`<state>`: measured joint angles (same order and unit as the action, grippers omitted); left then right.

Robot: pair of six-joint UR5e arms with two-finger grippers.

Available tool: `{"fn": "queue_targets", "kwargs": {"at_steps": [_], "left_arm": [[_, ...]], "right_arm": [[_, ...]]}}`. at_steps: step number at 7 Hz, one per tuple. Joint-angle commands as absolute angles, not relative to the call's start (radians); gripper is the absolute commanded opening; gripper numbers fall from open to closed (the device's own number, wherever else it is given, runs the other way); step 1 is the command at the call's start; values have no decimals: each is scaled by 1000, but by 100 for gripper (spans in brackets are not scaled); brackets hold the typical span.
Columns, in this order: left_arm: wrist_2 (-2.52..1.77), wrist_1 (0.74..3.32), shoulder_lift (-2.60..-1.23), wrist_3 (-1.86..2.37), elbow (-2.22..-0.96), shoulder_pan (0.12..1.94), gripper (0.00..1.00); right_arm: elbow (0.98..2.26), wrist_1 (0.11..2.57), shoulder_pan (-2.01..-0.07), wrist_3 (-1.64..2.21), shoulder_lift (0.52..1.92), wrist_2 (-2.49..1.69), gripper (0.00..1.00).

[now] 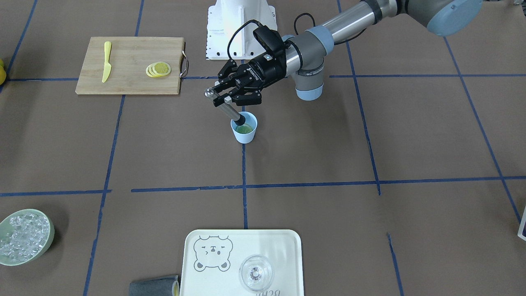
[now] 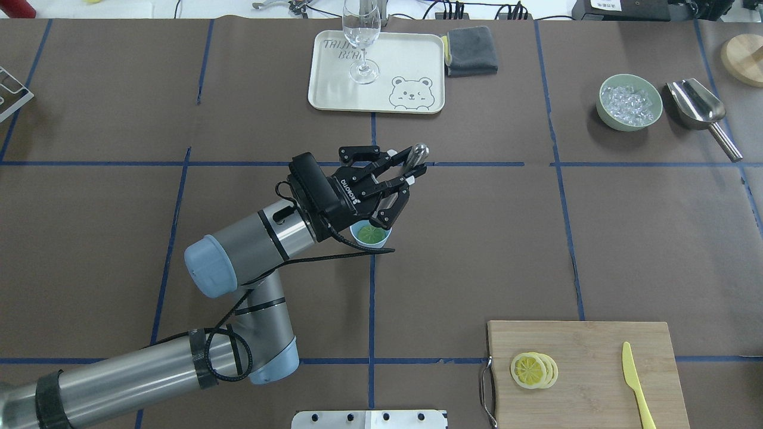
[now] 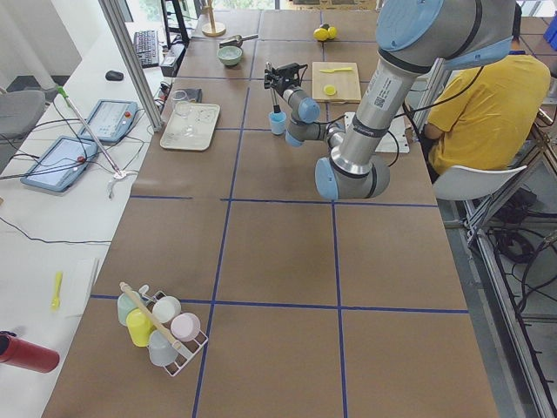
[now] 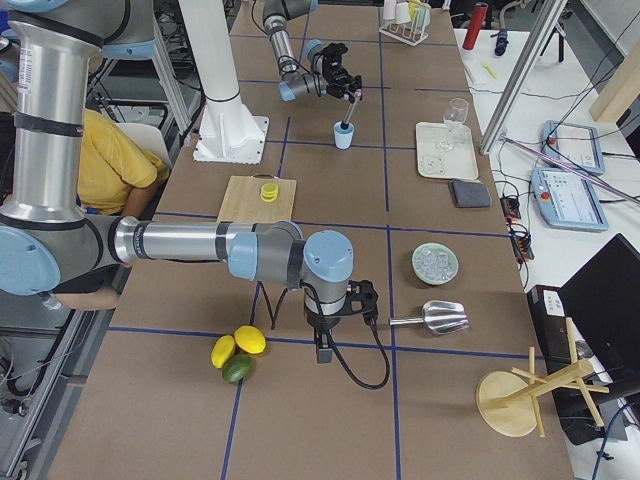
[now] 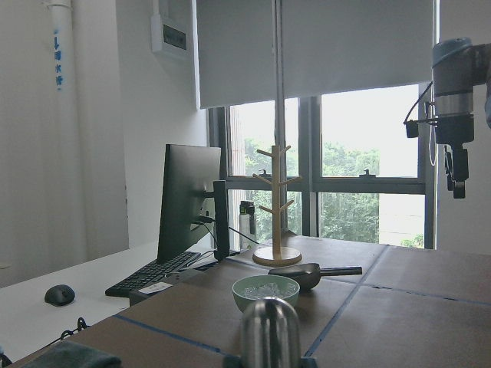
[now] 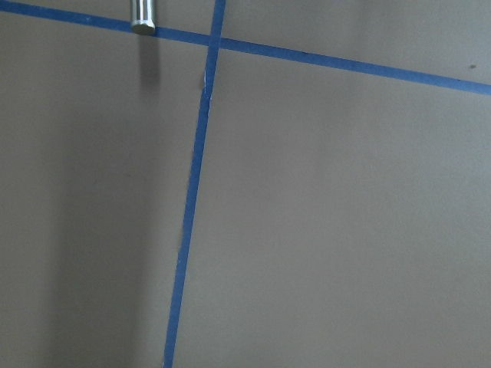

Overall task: Squeeze lemon into cup
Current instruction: 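Lower the metal rod into the cup and stir with the left gripper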

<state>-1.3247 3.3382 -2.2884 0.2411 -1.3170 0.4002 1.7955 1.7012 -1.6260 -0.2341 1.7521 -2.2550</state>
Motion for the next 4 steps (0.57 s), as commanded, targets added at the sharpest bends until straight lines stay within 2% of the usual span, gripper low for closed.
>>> {"fn": "queue_targets", "kwargs": {"at_steps": [1,3,4], "left_arm": [[-1345,3088,-2286,259,-1470,436,0],[-1479,2714,-2283,433,-1636,466,0],[-1530,2436,-2283,452,-1746,489,0]], "right_arm": [[1795,1701,-1626,-235,1755,-2256,100],[1793,1701,-1626,-236,1756,-2256,100],[1793,1701,-1626,-238,1756,-2256,100]]}}
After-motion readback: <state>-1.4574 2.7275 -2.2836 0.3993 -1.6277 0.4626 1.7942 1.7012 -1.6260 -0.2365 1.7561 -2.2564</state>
